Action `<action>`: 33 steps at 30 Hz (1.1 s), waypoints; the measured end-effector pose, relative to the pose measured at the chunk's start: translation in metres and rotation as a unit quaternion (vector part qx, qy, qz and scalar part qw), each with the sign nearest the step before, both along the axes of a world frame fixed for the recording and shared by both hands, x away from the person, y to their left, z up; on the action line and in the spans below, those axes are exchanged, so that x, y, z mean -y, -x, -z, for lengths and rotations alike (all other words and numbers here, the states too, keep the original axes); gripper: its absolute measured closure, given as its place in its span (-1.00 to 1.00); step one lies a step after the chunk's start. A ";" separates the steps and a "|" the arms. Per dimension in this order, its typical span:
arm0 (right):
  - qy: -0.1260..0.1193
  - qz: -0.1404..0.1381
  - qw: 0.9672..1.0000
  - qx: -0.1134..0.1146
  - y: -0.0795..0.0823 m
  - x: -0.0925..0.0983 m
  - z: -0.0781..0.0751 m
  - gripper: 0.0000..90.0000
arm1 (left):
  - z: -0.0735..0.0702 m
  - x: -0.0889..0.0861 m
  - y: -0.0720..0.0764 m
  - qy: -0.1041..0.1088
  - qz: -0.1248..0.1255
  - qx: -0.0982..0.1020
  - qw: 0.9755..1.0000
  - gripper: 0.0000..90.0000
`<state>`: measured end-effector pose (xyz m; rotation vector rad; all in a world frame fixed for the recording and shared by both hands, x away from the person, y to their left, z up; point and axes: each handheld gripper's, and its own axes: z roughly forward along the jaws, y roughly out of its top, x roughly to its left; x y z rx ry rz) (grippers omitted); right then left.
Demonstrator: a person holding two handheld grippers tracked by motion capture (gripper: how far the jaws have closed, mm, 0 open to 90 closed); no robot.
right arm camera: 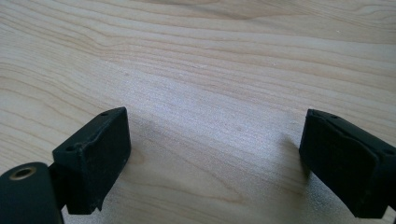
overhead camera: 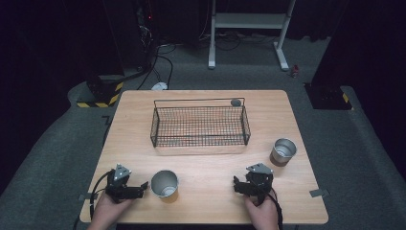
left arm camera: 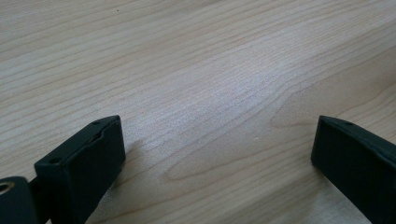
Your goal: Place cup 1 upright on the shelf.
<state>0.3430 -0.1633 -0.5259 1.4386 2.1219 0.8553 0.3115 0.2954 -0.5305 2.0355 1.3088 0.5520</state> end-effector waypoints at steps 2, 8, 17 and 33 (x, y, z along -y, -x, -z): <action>0.000 0.000 1.000 0.000 0.000 0.000 0.000 -0.80 | 0.000 0.000 0.000 0.000 0.000 0.001 1.000 -0.93; -0.001 -0.007 1.000 -0.002 0.003 0.000 0.000 -0.80 | 0.000 0.000 0.000 0.000 0.000 0.000 1.000 -0.93; 0.000 -0.012 1.000 -0.001 0.004 0.000 0.000 -0.80 | 0.000 -0.001 0.000 0.001 -0.004 0.001 1.000 -0.89; 0.000 -0.012 1.000 -0.001 0.004 0.000 0.000 -0.80 | -0.002 0.000 -0.001 -0.005 0.001 -0.010 1.000 -0.92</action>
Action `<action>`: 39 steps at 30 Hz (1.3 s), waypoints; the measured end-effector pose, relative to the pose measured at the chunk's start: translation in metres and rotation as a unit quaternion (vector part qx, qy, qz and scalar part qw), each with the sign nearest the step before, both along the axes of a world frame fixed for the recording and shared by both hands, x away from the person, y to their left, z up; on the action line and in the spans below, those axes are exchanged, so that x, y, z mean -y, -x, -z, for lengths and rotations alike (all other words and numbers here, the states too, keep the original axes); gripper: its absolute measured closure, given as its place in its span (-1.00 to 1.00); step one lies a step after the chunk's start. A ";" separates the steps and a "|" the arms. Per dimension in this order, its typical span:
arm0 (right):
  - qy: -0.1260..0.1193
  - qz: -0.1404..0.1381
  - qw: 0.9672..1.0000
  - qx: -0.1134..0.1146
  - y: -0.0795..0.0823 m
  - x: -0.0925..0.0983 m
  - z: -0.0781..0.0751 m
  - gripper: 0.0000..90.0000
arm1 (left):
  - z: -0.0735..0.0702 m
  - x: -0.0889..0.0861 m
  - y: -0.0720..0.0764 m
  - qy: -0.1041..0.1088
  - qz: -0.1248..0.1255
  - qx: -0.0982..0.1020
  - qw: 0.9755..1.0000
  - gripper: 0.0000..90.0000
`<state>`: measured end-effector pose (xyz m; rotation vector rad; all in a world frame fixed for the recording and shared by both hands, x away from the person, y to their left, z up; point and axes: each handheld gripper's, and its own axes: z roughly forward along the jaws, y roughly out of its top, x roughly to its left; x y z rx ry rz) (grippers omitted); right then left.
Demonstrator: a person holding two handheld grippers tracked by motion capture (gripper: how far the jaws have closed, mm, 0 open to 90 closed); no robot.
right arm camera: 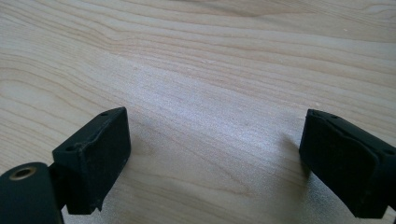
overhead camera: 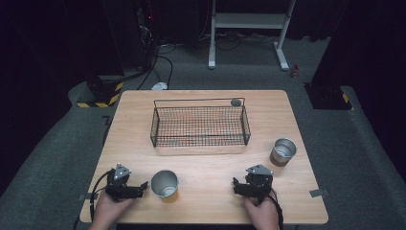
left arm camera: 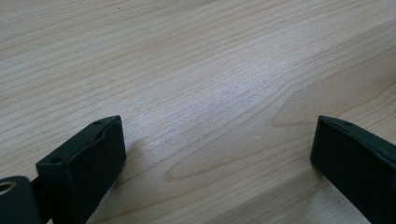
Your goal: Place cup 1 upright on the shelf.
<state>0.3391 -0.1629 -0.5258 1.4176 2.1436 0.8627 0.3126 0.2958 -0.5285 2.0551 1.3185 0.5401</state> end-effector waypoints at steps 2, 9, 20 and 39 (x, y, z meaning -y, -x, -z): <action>0.000 0.000 1.000 0.000 0.000 0.000 0.000 -0.80 | 0.000 0.000 0.000 -0.002 0.002 -0.001 1.000 -0.92; 0.000 0.000 1.000 0.000 0.000 0.000 0.000 -0.80 | -0.003 -0.001 -0.001 0.002 0.014 0.000 1.000 -0.93; 0.000 0.000 1.000 0.000 0.000 0.000 0.000 -0.80 | -0.019 -0.003 0.007 0.026 0.019 0.028 0.999 -0.97; 0.000 0.000 1.000 0.000 0.000 0.000 0.000 -0.80 | -0.052 -0.002 0.020 0.075 0.047 0.073 0.993 -1.00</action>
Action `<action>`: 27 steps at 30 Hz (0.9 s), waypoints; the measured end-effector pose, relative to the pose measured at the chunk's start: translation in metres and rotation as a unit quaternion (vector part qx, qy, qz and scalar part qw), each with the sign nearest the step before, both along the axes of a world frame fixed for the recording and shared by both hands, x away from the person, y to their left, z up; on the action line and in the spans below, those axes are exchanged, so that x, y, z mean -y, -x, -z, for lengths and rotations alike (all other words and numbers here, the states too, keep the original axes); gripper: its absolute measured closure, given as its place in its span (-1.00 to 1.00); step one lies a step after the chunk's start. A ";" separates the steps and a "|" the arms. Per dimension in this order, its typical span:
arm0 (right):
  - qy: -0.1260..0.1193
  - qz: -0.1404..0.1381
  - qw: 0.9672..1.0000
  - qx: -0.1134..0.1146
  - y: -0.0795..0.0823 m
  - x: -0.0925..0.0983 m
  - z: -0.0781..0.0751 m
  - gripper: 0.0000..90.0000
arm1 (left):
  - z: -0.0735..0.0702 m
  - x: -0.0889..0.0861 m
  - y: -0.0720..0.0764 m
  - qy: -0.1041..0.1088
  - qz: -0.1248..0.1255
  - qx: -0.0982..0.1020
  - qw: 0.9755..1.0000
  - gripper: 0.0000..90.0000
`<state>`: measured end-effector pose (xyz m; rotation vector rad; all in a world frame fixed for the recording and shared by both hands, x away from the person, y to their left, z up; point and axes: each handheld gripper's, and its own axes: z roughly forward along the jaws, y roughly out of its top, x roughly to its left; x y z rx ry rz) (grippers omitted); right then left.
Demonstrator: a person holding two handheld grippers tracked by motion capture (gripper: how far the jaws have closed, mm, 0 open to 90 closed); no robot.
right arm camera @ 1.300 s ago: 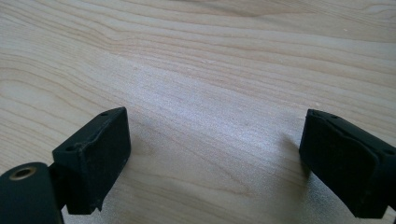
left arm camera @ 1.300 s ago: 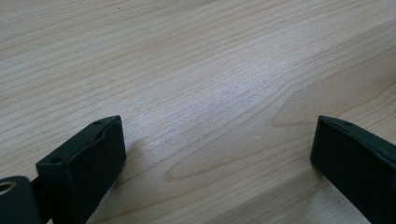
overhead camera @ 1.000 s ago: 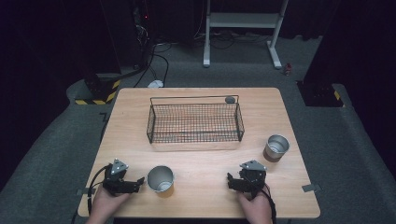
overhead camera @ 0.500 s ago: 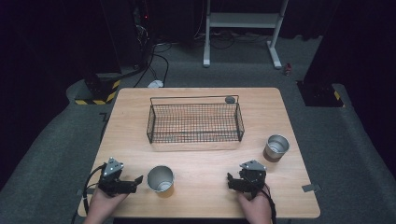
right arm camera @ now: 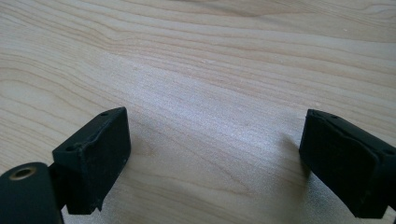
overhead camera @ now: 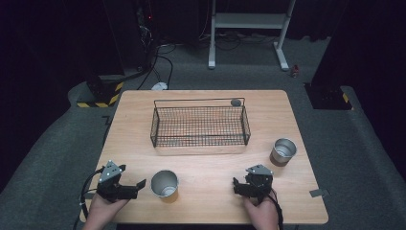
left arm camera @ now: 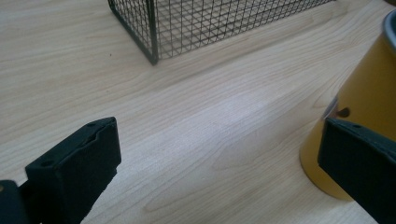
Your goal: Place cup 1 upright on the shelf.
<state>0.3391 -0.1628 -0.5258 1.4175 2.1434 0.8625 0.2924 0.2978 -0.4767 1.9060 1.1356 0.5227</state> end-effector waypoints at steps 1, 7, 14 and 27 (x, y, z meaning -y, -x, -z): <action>0.000 0.000 1.000 0.000 0.000 0.000 0.000 -0.80 | -0.003 -0.001 0.001 0.002 0.001 0.004 1.000 -1.00; 0.000 0.000 1.000 0.000 0.000 0.000 0.000 -0.80 | -0.013 -0.002 0.004 0.012 -0.001 0.017 1.000 -1.00; 0.000 0.000 1.000 0.000 0.000 0.000 0.000 -0.80 | -0.029 0.000 0.008 0.030 0.007 0.034 0.999 -1.00; 0.000 0.000 1.000 0.000 0.000 0.000 0.000 -0.80 | -0.042 0.015 0.002 0.026 0.029 0.035 0.999 -1.00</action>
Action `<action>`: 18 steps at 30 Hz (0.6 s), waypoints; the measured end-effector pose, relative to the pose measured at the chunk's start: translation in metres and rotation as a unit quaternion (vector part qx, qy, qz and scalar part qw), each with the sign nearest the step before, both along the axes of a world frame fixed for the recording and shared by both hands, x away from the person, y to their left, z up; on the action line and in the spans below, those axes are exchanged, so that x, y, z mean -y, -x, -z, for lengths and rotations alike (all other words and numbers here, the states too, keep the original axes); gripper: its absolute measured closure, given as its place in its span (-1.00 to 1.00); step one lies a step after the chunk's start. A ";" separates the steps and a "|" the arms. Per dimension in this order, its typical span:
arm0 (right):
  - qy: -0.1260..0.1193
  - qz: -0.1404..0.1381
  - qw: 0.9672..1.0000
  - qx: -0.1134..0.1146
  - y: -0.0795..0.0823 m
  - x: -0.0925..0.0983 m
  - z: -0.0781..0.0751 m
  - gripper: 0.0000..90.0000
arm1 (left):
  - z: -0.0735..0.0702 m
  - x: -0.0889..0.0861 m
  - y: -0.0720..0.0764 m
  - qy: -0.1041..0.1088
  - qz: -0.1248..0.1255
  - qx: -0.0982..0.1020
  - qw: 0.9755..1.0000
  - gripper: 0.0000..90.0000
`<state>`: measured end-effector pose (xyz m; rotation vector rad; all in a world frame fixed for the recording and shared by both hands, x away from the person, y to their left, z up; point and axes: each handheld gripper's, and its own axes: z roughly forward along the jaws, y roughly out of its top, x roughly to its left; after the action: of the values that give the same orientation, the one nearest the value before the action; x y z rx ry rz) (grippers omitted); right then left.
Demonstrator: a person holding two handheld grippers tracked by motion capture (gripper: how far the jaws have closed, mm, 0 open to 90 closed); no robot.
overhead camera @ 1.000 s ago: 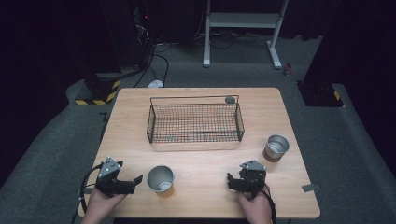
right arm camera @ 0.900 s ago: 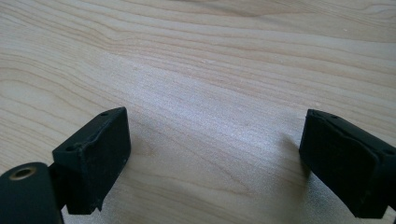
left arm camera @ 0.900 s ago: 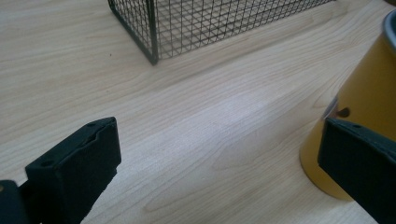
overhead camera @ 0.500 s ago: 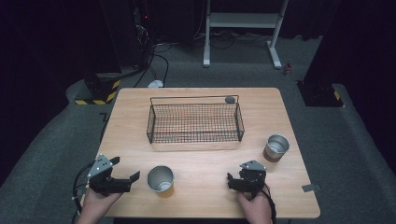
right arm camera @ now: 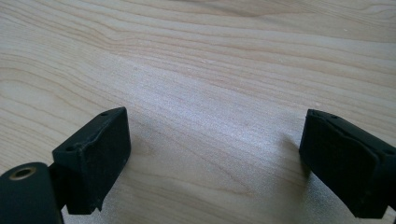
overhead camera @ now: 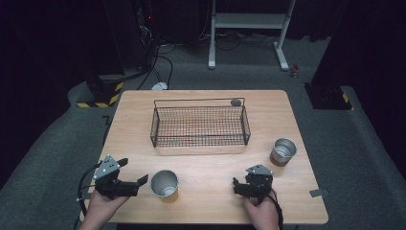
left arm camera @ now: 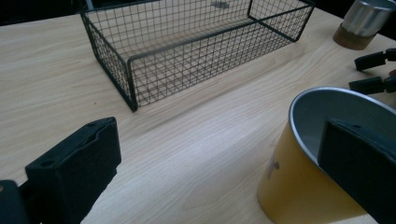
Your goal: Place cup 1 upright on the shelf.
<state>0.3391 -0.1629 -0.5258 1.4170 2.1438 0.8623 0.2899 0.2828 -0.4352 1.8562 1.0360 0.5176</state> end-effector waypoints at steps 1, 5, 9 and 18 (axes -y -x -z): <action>0.000 0.000 1.000 0.000 0.000 0.000 0.000 -0.80 | -0.001 0.003 0.000 0.002 0.002 0.003 1.000 -1.00; 0.000 0.000 1.000 0.000 0.000 0.000 0.000 -0.80 | -0.001 0.010 -0.002 0.012 0.011 0.003 1.000 -0.99; 0.000 0.000 1.000 0.000 0.000 0.000 0.000 -0.80 | -0.002 0.017 -0.002 0.014 0.022 0.001 1.000 -1.00; 0.000 0.000 1.000 0.000 0.000 0.000 0.000 -0.80 | -0.004 0.028 0.002 0.020 0.043 0.005 0.999 -1.00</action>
<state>0.3391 -0.1629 -0.5258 1.4168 2.1437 0.8627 0.2875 0.2547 -0.4310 1.8525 0.9480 0.4525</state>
